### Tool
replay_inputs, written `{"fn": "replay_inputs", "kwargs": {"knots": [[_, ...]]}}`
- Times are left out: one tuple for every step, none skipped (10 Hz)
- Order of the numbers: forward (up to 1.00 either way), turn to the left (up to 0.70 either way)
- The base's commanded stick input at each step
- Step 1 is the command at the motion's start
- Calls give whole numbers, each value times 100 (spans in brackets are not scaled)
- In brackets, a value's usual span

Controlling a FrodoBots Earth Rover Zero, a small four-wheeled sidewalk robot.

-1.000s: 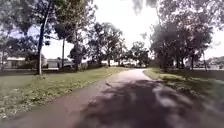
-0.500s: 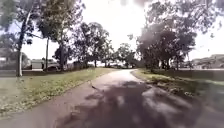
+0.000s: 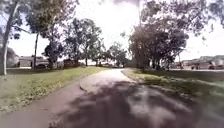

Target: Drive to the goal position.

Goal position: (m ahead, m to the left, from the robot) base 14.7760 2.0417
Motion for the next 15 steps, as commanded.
{"fn": "replay_inputs", "kwargs": {"knots": [[70,0],[70,0],[70,0],[70,0],[70,0],[70,0],[70,0],[70,0],[70,0],[70,0],[70,0],[70,0],[70,0],[70,0],[70,0]]}}
